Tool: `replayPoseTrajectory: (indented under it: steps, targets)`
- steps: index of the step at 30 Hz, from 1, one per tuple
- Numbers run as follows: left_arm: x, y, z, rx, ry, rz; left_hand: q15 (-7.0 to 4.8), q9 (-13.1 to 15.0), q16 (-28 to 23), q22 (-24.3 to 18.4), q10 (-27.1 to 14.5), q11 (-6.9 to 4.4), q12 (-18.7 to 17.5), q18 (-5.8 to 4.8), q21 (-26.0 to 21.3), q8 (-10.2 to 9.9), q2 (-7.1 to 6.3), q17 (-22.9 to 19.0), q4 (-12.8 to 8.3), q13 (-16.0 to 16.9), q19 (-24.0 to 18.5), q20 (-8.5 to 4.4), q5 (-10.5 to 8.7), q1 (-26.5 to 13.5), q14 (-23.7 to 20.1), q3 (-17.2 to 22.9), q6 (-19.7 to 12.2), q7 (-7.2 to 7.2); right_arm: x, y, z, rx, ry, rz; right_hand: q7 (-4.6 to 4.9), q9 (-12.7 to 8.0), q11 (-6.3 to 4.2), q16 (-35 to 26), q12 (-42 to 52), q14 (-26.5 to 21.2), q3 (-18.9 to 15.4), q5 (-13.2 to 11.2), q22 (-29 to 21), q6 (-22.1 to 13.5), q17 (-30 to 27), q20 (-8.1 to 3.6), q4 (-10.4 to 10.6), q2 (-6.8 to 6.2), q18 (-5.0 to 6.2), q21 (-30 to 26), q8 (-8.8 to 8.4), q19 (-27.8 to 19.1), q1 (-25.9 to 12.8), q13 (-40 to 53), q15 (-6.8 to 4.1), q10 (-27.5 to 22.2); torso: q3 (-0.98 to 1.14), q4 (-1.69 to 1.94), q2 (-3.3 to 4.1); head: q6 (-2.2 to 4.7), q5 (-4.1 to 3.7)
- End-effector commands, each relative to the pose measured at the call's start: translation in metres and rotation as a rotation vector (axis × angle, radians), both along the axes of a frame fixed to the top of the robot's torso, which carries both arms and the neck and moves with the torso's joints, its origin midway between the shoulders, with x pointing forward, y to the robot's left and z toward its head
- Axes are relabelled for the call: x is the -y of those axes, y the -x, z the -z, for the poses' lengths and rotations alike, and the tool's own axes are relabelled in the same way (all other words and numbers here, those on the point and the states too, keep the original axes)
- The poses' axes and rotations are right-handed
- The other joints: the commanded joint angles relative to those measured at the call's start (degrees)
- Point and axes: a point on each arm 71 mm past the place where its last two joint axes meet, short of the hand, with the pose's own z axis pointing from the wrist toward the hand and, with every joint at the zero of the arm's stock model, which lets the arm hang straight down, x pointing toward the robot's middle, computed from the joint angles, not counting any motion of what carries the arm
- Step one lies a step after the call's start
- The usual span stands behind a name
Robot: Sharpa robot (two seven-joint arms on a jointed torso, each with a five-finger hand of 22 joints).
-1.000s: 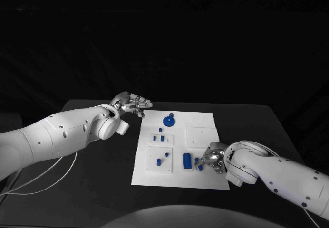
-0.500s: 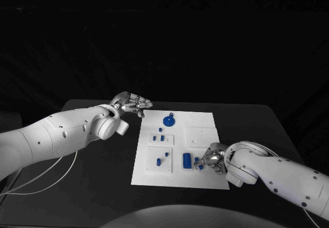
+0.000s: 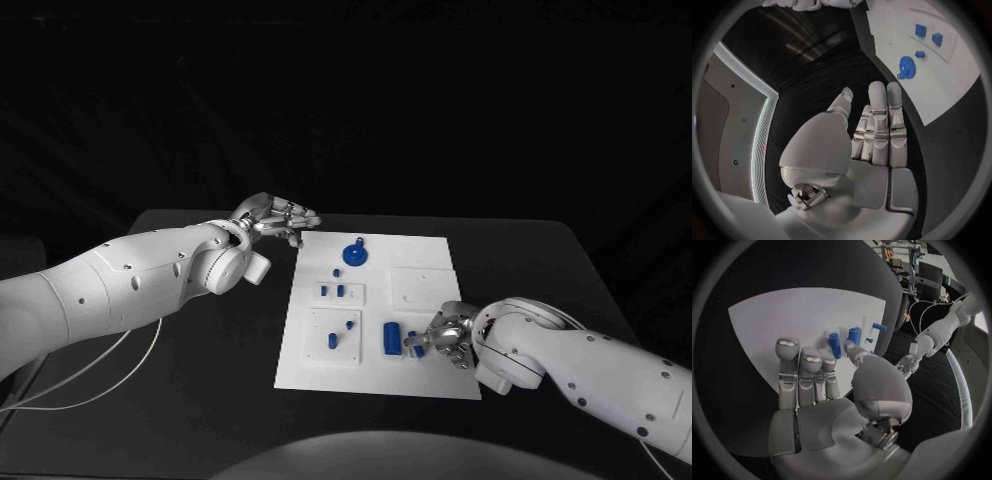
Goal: Assemble the parts on the task board
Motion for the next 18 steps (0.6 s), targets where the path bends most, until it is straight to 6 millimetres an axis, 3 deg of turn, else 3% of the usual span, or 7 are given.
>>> replayPoseTrajectory:
  steps: [1, 13, 18]
  targets:
    - [0.0014, 0.0003, -0.0005, 0.000, 0.006, 0.012, -0.03, 0.05, 0.20, -0.09, -0.30, -0.11, -0.17, -0.73, -0.02, -0.21, -0.07, -0.01, 0.16, 0.08, 0.04, -0.10, -0.25, -0.60, 0.07, -0.22, -0.40, -0.09, -0.0032, 0.0017, -0.0014, 0.001, -0.024, -0.015, -0.02, 0.13, 0.17, -0.34, 0.00, -0.01, 0.05, -0.34, -0.07, 0.37, 0.14, -0.21, 0.70, -0.48, 0.53, -0.11, 0.00, 2.84, -0.39, 1.21, -0.25, 0.18, 0.01, 0.00, 0.02, -0.02, 0.06]
    - [0.0011, 0.0002, -0.0005, 0.000, 0.005, 0.011, -0.01, 0.05, 0.18, -0.24, -0.38, -0.09, -0.16, -0.74, -0.07, -0.20, -0.16, -0.04, 0.30, 0.08, 0.02, -0.08, -0.31, -0.54, 0.04, -0.21, -0.45, -0.07, 0.0021, 0.0030, -0.0040, 0.006, -0.019, -0.011, -0.03, 0.42, 0.14, -0.55, -0.15, 0.06, 0.75, -0.34, -0.24, 0.43, 0.29, -0.25, 1.91, -1.03, 0.54, -0.13, -0.02, 2.82, -0.72, 1.34, -0.29, 0.28, 0.03, -0.01, 0.02, -0.10, 0.04]
    - [0.0009, 0.0002, -0.0005, 0.000, 0.004, 0.010, -0.01, 0.05, 0.18, -0.24, -0.38, -0.09, -0.16, -0.74, -0.07, -0.20, -0.16, -0.04, 0.30, 0.08, 0.02, -0.08, -0.31, -0.54, 0.04, -0.21, -0.45, -0.07, 0.0041, 0.0034, -0.0039, 0.002, -0.012, -0.022, -0.19, 0.56, 0.04, -0.66, -0.23, 0.05, 1.10, -0.33, -0.29, 0.60, 0.29, -0.27, 0.45, -0.97, 0.52, -0.11, 0.02, 2.82, 0.86, 1.35, -0.32, 0.31, 0.01, 0.00, 0.00, -0.09, 0.05]
